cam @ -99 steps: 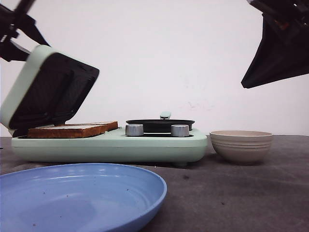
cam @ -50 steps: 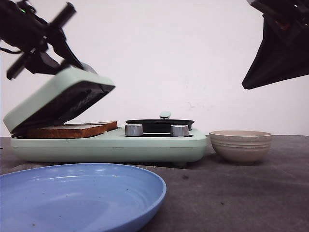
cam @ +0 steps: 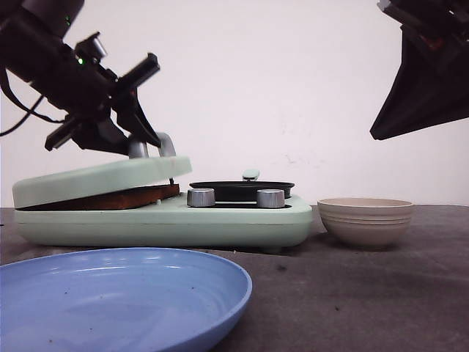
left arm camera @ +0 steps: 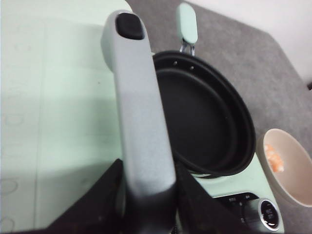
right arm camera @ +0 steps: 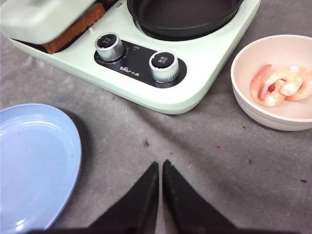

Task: Make breakfast with bread and shrimp
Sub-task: 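Swing the press lid down over the bread with the left gripper, then release the lid handle and lift the left gripper away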

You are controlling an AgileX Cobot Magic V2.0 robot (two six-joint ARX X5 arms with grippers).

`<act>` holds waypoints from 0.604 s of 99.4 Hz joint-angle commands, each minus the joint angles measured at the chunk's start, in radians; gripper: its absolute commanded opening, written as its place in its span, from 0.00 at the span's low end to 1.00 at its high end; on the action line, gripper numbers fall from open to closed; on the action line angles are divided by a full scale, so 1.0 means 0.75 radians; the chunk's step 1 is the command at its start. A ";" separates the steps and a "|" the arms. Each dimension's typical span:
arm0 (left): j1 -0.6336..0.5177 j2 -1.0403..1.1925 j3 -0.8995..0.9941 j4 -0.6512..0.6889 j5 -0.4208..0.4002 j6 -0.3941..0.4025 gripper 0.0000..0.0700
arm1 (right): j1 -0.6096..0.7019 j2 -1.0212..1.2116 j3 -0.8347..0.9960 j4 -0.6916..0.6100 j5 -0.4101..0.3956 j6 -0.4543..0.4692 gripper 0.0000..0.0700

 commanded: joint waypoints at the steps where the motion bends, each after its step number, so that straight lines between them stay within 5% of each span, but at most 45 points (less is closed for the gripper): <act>1: 0.019 0.067 -0.055 -0.174 -0.046 -0.137 0.00 | 0.011 0.005 0.009 0.008 0.000 0.014 0.00; 24: 0.011 0.068 -0.055 -0.159 -0.060 -0.127 0.02 | 0.011 0.005 0.009 0.008 0.001 0.014 0.00; 45: 0.012 0.068 -0.054 -0.155 -0.037 -0.128 0.51 | 0.011 0.005 0.009 0.009 0.001 0.014 0.00; 60: 0.016 0.062 -0.051 -0.154 0.027 -0.128 0.57 | 0.011 0.005 0.009 0.009 0.001 0.014 0.00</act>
